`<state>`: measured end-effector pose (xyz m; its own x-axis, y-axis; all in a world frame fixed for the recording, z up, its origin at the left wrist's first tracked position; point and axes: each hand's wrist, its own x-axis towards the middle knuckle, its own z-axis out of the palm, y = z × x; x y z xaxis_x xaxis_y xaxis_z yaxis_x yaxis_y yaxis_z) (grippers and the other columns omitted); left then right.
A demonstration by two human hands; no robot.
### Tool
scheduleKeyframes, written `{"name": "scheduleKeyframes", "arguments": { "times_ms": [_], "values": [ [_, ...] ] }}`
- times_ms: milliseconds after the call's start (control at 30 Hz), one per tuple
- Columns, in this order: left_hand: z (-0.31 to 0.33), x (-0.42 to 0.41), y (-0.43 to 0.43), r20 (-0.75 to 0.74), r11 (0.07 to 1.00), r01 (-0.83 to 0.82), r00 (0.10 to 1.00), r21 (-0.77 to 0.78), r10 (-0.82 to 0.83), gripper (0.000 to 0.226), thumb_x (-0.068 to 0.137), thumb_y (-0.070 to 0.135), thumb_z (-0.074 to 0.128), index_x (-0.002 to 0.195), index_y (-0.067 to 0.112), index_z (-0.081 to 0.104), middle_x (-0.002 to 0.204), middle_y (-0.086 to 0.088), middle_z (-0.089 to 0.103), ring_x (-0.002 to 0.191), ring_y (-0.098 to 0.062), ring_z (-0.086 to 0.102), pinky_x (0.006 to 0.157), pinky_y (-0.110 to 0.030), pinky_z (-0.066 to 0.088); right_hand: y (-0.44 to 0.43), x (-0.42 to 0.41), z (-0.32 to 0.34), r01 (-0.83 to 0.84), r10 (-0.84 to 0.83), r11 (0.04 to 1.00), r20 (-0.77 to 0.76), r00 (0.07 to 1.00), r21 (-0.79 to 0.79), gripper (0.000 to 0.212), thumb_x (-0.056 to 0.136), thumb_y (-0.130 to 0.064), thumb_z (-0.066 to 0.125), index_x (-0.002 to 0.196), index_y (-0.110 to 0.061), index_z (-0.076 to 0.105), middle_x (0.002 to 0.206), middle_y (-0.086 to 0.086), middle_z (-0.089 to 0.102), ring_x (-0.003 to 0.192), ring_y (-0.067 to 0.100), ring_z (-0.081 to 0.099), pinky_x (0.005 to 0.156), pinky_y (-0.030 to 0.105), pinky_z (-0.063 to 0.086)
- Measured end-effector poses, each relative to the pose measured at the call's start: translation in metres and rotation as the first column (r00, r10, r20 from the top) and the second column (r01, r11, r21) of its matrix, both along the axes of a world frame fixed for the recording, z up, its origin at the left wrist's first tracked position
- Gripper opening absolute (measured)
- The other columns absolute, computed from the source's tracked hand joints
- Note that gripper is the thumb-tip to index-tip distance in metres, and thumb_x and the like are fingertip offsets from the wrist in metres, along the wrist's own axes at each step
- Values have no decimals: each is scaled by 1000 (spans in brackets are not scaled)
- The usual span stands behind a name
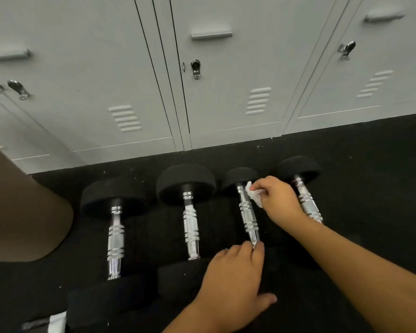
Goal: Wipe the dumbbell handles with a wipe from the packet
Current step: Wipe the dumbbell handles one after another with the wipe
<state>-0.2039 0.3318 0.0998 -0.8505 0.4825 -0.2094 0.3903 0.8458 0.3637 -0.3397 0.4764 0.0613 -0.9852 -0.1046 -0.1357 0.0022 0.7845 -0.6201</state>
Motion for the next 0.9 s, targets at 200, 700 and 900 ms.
{"name": "scheduleKeyframes", "arguments": {
  "times_ms": [200,700,900],
  "values": [
    [-18,-7,11,17,988,52,999,-148,-50,57,83,29,71,134,12,52,107,-5,64,89,-21,65,80,-34,54,-4,10,-19,-242,230,967,139,963,84,23,80,0,63,80,-21,73,92,-10,49,90,15,60,78,20,44],
    [-30,-10,8,51,981,115,993,-158,-109,63,53,46,91,107,18,73,74,5,68,52,-10,62,47,-23,52,-6,-9,-20,209,-109,927,311,944,-312,21,79,0,65,84,-20,65,85,0,65,76,14,61,63,19,45],
    [-25,-9,10,13,994,30,999,-102,-29,60,99,35,53,150,15,29,124,-11,57,103,-30,61,84,-39,52,29,46,-29,207,0,902,479,878,-379,22,74,9,65,85,-10,65,76,7,65,66,15,61,63,26,51]
  ]
}}
